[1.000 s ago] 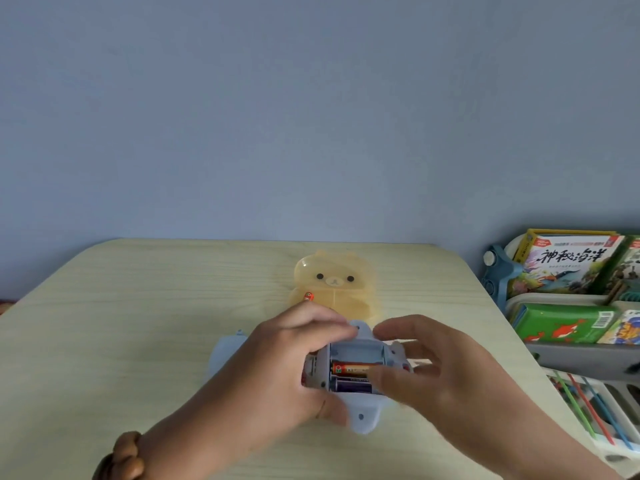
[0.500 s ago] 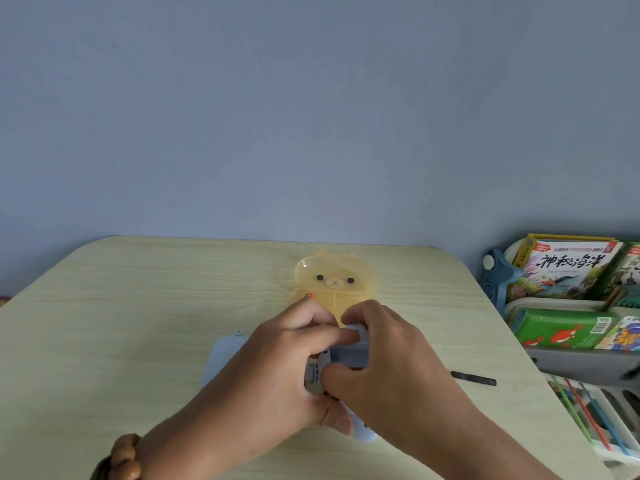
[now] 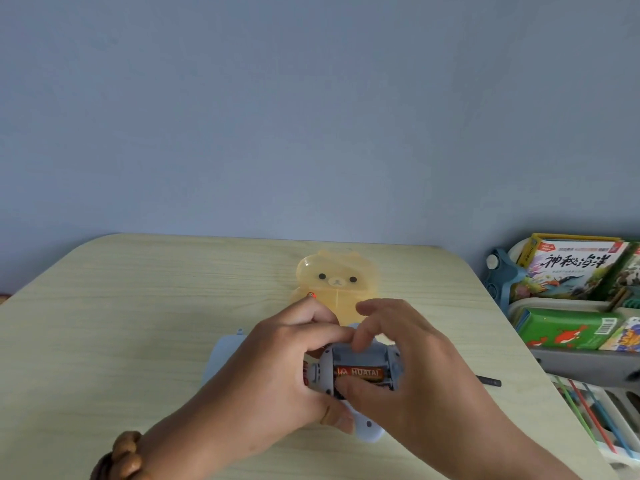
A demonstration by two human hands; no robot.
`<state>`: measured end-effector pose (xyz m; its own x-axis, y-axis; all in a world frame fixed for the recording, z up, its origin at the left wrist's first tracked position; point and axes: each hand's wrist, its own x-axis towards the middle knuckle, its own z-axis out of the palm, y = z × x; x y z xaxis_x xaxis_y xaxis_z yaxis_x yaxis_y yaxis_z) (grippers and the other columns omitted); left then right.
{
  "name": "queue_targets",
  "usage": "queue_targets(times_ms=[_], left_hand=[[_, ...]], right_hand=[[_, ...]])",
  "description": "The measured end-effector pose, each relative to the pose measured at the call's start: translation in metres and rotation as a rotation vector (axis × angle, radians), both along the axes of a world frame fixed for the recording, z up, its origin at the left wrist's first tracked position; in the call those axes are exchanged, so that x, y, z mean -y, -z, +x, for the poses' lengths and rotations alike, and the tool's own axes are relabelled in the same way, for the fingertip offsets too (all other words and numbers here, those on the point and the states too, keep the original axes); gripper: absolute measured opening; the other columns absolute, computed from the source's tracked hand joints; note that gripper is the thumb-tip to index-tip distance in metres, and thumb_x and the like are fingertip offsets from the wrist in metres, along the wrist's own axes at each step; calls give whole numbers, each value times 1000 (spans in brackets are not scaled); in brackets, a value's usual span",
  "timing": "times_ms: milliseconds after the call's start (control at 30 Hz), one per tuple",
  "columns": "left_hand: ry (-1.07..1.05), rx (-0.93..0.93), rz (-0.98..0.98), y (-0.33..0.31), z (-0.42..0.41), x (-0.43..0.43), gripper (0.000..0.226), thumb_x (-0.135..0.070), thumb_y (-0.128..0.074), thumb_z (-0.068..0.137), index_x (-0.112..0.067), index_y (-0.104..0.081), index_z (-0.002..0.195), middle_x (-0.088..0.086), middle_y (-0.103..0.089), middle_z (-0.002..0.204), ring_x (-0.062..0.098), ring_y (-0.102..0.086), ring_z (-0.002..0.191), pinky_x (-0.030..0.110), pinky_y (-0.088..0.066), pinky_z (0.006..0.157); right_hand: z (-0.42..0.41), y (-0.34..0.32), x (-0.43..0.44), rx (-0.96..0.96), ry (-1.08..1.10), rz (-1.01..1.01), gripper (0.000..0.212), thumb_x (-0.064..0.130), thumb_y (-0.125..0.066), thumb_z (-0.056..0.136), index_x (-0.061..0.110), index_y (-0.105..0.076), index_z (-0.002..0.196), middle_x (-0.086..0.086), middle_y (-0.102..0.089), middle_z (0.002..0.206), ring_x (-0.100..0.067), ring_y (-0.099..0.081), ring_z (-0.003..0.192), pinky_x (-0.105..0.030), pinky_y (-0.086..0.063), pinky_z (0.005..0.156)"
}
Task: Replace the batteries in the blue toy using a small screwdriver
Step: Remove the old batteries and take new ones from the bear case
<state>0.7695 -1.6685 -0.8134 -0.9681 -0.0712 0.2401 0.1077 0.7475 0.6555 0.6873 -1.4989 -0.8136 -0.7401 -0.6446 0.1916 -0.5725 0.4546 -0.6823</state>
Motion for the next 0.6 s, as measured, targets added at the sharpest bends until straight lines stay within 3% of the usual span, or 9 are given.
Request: queue_targets(times_ms=[100,233,333,400,500,600], left_hand=[[3,25,22,0,0,1,69,-39,-99,49,-47,-71,111,-16,-57,109,5,-60,101,8,-45,76],[33,60,47,-1,0,0,72,-39,-98,49,-47,-70,114,-17,-56,110,7,-61,101,15,-49,79],[35,70,51,-1,1,1,71,-42,-98,50,-45,-70,115,-17,-56,113,8,-61,103,16,-49,81],[26,74,57,0,1,3,73,-45,-97,50,-43,-70,117,-19,-56,115,8,-62,106,20,-49,86],[33,82,54,1,1,4,73,-48,-96,51,-43,-69,119,-21,-55,116,6,-61,106,16,-48,86],[37,86,35,1,1,3,76,-50,-96,51,-46,-68,121,-24,-53,117,-1,-58,109,5,-41,84]], right_hand=[[-5,-1,-4,-66,-34,54,13,42,-80,75,45,-68,78,35,-47,132,15,-47,119,-2,-38,84],[-11,-9,-5,-26,-104,144,8,47,-80,77,44,-73,74,39,-49,128,16,-47,117,-7,-38,85],[-14,-24,-11,115,-50,-63,13,48,-79,75,37,-76,81,30,-67,110,9,-62,91,-8,-45,73],[-22,-33,-13,309,27,-342,20,41,-78,72,29,-78,88,8,-78,85,-2,-61,61,-15,-46,59],[-43,-32,-7,501,95,-447,23,21,-75,85,28,-76,107,-11,-78,77,-14,-58,56,-30,-46,53],[-62,-24,4,656,116,-446,21,16,-75,86,16,-78,107,-14,-74,80,-17,-63,64,-26,-54,57]])
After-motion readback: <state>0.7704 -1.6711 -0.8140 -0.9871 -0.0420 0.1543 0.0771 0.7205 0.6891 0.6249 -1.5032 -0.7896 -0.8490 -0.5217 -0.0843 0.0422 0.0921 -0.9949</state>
